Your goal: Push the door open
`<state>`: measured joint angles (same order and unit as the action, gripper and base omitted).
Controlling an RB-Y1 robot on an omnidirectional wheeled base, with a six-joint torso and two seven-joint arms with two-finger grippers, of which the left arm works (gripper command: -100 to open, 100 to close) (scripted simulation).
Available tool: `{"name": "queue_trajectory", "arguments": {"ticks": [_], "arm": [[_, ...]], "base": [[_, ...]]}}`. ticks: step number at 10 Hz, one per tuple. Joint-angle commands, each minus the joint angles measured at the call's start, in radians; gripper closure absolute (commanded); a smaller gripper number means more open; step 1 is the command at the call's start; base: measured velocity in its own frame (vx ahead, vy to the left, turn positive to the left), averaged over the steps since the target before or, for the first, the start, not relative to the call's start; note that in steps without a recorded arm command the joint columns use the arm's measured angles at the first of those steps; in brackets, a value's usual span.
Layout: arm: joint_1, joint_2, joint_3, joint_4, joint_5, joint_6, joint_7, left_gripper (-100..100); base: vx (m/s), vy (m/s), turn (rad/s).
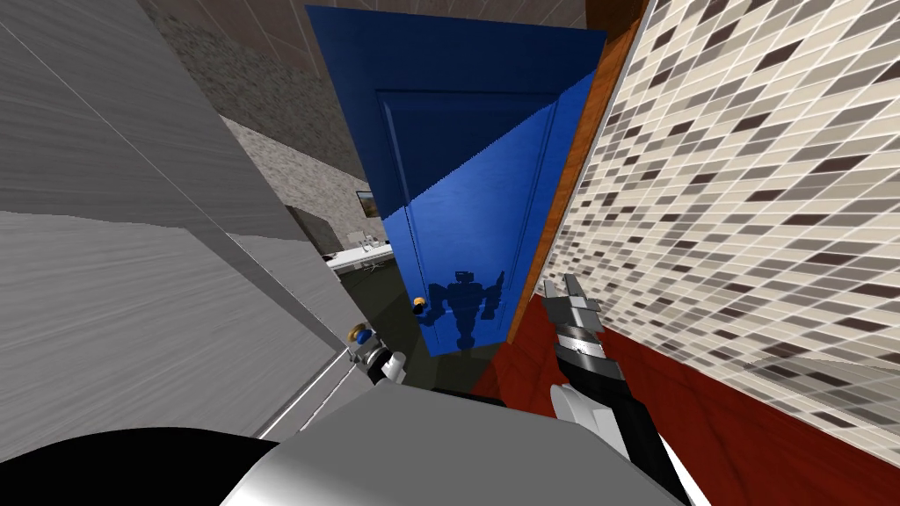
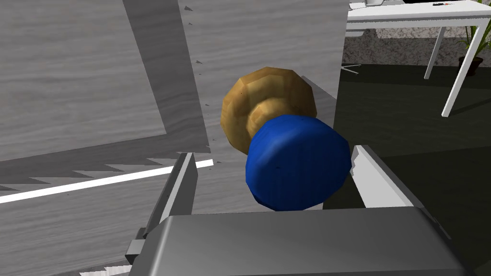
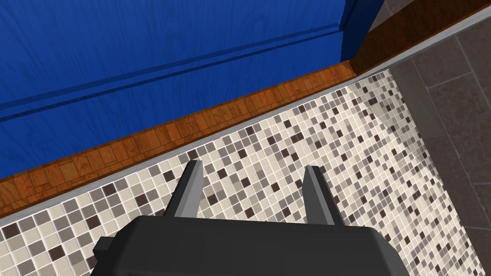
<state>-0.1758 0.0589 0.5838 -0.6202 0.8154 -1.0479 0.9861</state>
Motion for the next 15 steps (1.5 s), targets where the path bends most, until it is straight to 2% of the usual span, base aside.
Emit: {"name": "queue_trajectory", "arguments": {"ticks": [1,2,6,7,8,9,10,11,13,14,15], "arm": [[0.0,0.018,0.012,0.011,0.008,-0.032,0.007,100],[0.002,0.02,0.013,0.009,0.023,-0.042,0.002,100],[0.002,0.02,0.013,0.021,0.023,-0.042,0.002,100],[0.002,0.02,0.013,0.009,0.023,-0.042,0.002,100],[0.005,0.023,0.013,0.006,0.054,-0.063,-0.009,100],[0.005,0.023,0.013,0.006,0.054,-0.063,-0.009,100],[0.007,0.024,0.013,0.004,0.071,-0.074,-0.014,100],[0.007,0.024,0.013,0.004,0.071,-0.074,-0.014,100],[0.007,0.024,0.013,-0.027,0.071,-0.072,-0.014,100],[0.007,0.024,0.013,0.004,0.071,-0.074,-0.014,100],[0.008,0.025,0.014,0.003,0.088,-0.085,-0.02,100]], "base": [[0.019,0.055,0.013],[0.016,0.059,-0.042],[0.007,0.013,-0.001],[-0.001,0.0,-0.021],[0.026,0.054,-0.081],[0.018,0.071,-0.059],[0.011,0.071,-0.042],[0.025,0.057,-0.027],[0.017,0.022,0.028],[0.001,0.012,-0.022],[0.004,0.024,-0.054]]}}
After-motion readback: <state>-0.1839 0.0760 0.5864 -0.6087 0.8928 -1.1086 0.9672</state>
